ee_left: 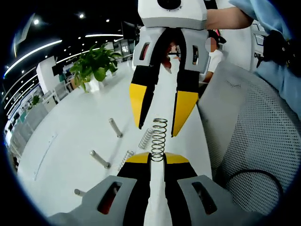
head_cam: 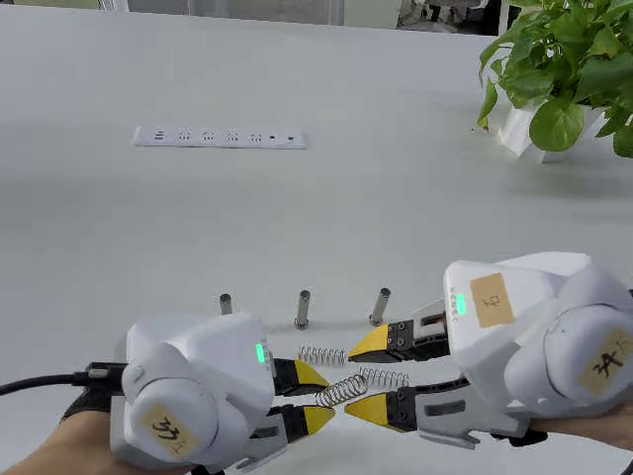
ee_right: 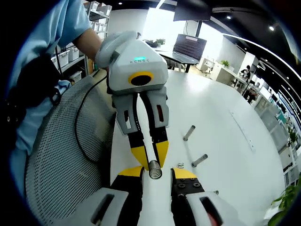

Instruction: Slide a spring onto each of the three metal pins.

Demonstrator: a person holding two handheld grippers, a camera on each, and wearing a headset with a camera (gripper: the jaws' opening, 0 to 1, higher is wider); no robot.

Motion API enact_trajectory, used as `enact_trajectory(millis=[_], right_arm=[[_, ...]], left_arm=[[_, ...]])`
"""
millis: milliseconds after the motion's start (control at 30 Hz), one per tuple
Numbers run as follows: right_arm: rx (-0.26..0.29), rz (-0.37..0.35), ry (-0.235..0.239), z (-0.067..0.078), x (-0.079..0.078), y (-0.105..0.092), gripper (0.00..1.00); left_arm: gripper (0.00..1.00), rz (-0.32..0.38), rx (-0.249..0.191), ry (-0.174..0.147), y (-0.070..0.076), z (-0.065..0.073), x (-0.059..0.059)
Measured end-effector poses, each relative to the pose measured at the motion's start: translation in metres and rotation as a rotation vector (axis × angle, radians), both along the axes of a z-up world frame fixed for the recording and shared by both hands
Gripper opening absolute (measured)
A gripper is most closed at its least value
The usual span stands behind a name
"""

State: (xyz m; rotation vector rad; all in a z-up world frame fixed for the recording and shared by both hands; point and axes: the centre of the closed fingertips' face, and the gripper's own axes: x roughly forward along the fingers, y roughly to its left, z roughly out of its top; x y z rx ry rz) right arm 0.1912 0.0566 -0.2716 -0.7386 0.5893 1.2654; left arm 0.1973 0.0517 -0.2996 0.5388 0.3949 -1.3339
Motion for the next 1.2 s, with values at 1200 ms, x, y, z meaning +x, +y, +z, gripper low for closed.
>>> enact_trajectory(millis=[1200], right_arm=[[-0.130, 0.126, 0.013, -0.021, -0.012, -0.004, 0.09]], left_arm=[[0.06, -0.068, 0.016, 0.000, -0.014, -0.002, -0.011]])
